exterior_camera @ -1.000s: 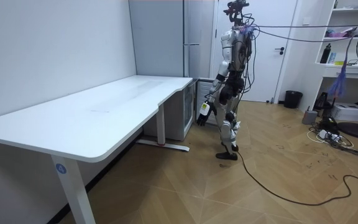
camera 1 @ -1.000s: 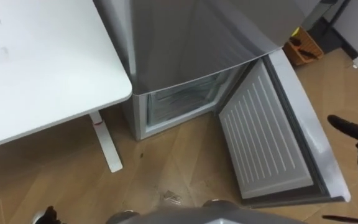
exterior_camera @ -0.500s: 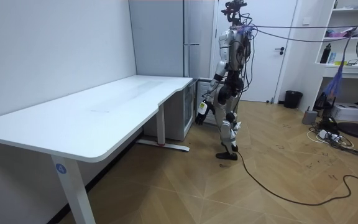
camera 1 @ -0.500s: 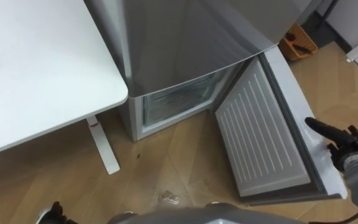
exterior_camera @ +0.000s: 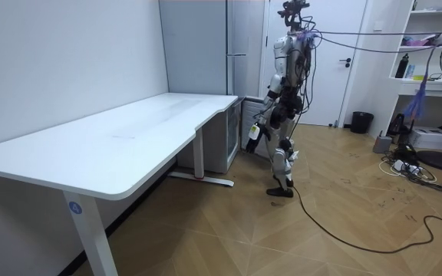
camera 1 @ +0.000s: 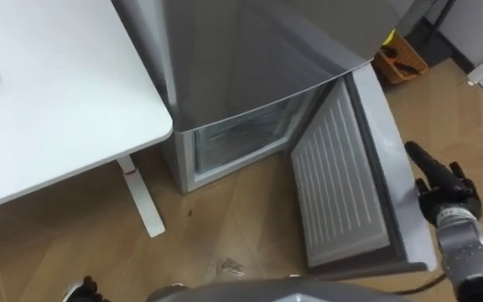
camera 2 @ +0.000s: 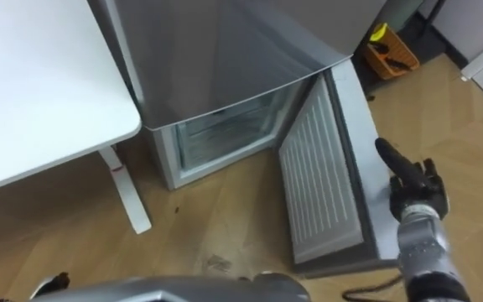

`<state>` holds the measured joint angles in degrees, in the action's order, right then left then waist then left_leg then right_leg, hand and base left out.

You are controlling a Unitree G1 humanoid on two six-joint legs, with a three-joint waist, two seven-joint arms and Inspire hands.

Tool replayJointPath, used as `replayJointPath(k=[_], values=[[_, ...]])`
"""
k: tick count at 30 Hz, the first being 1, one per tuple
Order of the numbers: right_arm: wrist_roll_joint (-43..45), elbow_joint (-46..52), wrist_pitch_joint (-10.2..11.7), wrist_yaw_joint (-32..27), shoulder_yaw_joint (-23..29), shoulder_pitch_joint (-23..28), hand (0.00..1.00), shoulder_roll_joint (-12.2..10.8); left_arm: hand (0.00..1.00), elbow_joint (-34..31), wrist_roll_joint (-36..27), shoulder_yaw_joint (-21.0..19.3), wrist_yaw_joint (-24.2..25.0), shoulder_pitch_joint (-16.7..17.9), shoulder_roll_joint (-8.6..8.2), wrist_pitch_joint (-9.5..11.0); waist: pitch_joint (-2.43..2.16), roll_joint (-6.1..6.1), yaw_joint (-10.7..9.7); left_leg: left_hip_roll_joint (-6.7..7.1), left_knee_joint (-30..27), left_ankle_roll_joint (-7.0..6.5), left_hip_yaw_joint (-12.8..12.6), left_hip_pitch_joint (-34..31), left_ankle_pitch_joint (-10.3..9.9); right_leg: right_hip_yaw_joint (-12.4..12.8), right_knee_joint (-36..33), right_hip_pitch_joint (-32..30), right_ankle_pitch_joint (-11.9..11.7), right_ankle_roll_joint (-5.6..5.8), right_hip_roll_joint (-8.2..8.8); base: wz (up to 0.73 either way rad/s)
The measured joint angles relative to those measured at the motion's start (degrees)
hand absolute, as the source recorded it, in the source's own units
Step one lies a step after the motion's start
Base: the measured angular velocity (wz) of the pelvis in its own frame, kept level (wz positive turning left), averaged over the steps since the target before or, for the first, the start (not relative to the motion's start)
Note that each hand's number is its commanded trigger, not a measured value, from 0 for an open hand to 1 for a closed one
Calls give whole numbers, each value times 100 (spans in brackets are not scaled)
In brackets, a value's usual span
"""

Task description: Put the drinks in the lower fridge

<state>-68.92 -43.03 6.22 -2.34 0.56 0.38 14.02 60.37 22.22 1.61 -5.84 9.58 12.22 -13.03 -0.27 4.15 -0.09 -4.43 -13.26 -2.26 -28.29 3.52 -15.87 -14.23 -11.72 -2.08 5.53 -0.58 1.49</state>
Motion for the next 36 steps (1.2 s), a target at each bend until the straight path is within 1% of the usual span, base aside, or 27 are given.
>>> replayJointPath(k=[1, 2, 3, 4, 6, 7, 8, 10, 11, 12, 13, 14, 16, 17, 19, 22, 26, 28, 33, 35, 36], values=[[-108, 98, 11, 2, -171, -2, 0, -42, 0, -3, 5, 34, 5, -19, -46, -43, 0, -34, 50, 0, 7, 5, 8, 8, 13, -24, 2, 2, -3, -5, 1, 0], [-135, 131, 1, 11, -264, -11, 0, -58, 0, -7, 5, 45, 6, -26, -60, -57, 2, -46, 68, -1, 8, 9, 19, 11, 20, -39, 4, 1, -4, -7, 1, 9], [-168, 136, -7, 82, -504, -50, 0, -120, 0, -8, 5, 101, 11, -32, -66, -88, 10, -60, 82, -3, 9, 14, 54, 14, 39, -103, 8, 1, -8, -14, 6, 15], [-229, 137, -46, 211, -693, -73, 0, -193, 0, -8, 1, 153, 12, -32, -72, -110, 19, -73, 104, -4, 6, 21, 102, 7, 50, -181, 8, -14, -8, -22, 15, 16], [-304, 136, -150, 373, -899, -181, 0, -307, 0, -6, 1, 197, 12, -63, -129, -196, 19, -111, 173, -4, -18, 22, 159, -50, 52, -199, 7, -37, -8, -25, 20, 17], [-409, 136, -221, 483, -1118, -292, 0, -334, 0, -6, -6, 276, 25, -106, -159, -260, 26, -146, 216, -2, -42, 10, 223, -117, 59, -302, 16, -55, -12, -32, 40, 24], [-450, 137, -258, 537, -1233, -344, 0, -344, 0, -11, -9, 342, 34, -112, -164, -275, 24, -162, 223, 2, -43, 1, 256, -137, 67, -316, 18, -61, -14, -35, 48, 23], [-482, 168, -446, 842, -1645, -501, 0, -422, 0, -16, -12, 433, 62, -123, -197, -339, 9, -197, 371, 7, -24, 6, 282, -143, 84, -345, 14, -68, -14, -35, 50, 10], [-479, 169, -509, 941, -1772, -529, 0, -453, 0, -16, -12, 434, 76, -132, -204, -351, 11, -201, 373, 7, -16, 7, 298, -142, 91, -364, 14, -59, -14, -35, 51, 16], [-478, 171, -618, 1107, -2038, -570, 0, -540, 0, -16, -11, 438, 99, -142, -215, -366, 23, -224, 417, 10, 2, 7, 353, -138, 108, -439, 16, -33, -14, -35, 58, 20], [-479, 178, -671, 1191, -2186, -583, 0, -576, 0, -16, -11, 456, 103, -149, -219, -367, 20, -225, 456, 11, 20, 7, 364, -135, 118, -483, 15, -32, -14, -35, 62, 20], [-505, 186, -782, 1354, -2459, -623, 0, -623, 0, -22, -11, 567, 105, -182, -222, -375, 8, -203, 539, 18, 49, 9, 385, -139, 129, -494, 15, -36, -14, -35, 63, 17], [-538, 217, -975, 1571, -2758, -646, 0, -758, 0, -24, -11, 764, 133, -240, -245, -414, 11, -203, 635, 24, 54, 1, 482, -184, 143, -552, 6, -29, -14, -34, 75, 22], [-560, 224, -972, 1594, -2755, -641, 0, -769, 0, -24, -9, 778, 139, -242, -249, -414, 17, -194, 646, 26, 54, -1, 493, -185, 149, -561, 1, -28, -14, -34, 79, 12], [-594, 223, -1073, 1631, -2779, -674, 0, -746, 0, -22, -7, 880, 157, -260, -261, -422, 44, -188, 689, 41, 41, -7, 498, -189, 166, -558, 5, -20, -13, -33, 87, 2], [-603, 224, -1140, 1631, -2841, -723, 0, -752, 0, -22, -9, 935, 158, -308, -281, -423, 72, -169, 689, 44, 34, -8, 501, -193, 166, -558, 5, -15, -12, -31, 91, 0], [-599, 225, -1254, 1631, -2844, -725, 0, -750, 0, -23, -9, 929, 144, -362, -295, -437, 78, -178, 664, 47, 70, -9, 522, -230, 164, -563, 11, -16, 2, -11, 94, 2], [-589, 226, -1322, 1628, -2834, -725, 0, -727, 0, -24, -11, 925, 130, -358, -303, -469, 78, -181, 628, 47, 63, -8, 588, -250, 164, -631, 20, -14, 8, -2, 97, 12], [-578, 221, -1345, 1626, -2794, -713, 0, -668, 0, -23, -17, 898, 123, -335, -372, -527, 75, -198, 575, 49, 51, 4, 693, -250, 175, -642, 20, 26, 9, -2, 93, 10], [-527, 162, -1350, 1627, -2728, -698, 0, -675, 0, -17, -27, 862, 124, -328, -388, -527, 91, -223, 519, 53, 53, 1, 710, -186, 179, -640, 31, 99, 11, 1, 95, 11], [-448, 132, -1358, 1628, -2674, -658, 0, -670, 0, -13, -20, 855, 124, -328, -387, -523, 79, -227, 509, 65, 59, 0, 720, -166, 179, -641, 34, 123, 24, 19, 105, 4]])
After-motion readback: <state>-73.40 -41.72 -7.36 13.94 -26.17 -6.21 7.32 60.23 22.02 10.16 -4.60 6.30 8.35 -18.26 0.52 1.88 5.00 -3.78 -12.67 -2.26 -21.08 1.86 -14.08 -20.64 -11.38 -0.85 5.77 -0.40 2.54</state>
